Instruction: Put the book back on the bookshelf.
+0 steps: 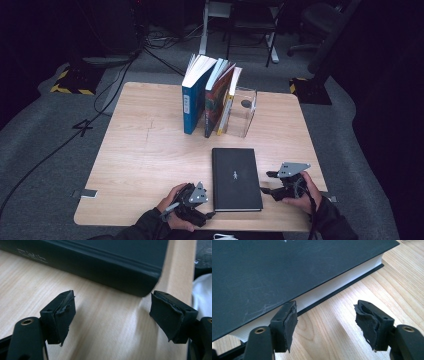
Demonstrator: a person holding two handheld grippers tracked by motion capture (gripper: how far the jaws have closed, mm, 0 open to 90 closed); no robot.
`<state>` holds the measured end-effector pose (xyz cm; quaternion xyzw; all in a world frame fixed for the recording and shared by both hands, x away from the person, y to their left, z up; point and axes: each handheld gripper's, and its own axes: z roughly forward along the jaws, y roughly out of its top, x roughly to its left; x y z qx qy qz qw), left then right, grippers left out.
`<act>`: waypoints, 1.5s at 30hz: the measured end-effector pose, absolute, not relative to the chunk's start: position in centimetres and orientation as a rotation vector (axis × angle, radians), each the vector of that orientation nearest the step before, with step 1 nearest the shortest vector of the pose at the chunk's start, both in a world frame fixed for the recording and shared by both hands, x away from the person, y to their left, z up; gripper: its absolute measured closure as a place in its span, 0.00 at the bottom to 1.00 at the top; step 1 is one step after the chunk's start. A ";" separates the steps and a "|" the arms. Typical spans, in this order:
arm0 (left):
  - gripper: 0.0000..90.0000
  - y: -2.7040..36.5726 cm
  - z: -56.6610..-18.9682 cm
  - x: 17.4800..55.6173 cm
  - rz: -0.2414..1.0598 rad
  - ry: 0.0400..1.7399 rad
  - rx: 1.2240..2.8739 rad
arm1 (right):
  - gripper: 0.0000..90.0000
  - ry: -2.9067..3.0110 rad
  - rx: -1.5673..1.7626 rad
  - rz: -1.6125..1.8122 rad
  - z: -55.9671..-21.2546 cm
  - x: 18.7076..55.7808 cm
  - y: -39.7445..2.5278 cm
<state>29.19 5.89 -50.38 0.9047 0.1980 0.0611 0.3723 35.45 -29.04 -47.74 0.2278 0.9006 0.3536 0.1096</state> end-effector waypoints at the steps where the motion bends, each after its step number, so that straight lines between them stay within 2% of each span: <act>1: 0.23 5.8 -50.4 29.2 0.160 0.502 2.320 | 0.38 2.651 0.668 1.040 -47.8 35.5 -29.0; 14: 0.17 4.5 -50.4 29.8 0.191 0.521 2.335 | 0.39 2.695 0.617 1.003 -48.6 35.2 -28.1; 20: 0.16 5.3 -50.4 30.3 0.178 0.493 2.341 | 0.39 2.690 0.622 1.019 -48.8 35.2 -28.2; 25: 0.08 6.3 -50.5 31.4 0.190 0.532 2.350 | 0.41 2.681 0.624 1.057 -49.0 35.1 -27.9; 32: 0.04 7.8 -50.5 32.5 0.219 0.590 2.347 | 0.41 2.651 0.631 1.114 -49.5 34.9 -26.9; 45: 0.04 8.7 -50.5 33.3 0.220 0.616 2.339 | 0.40 2.619 0.640 1.158 -49.3 34.8 -25.9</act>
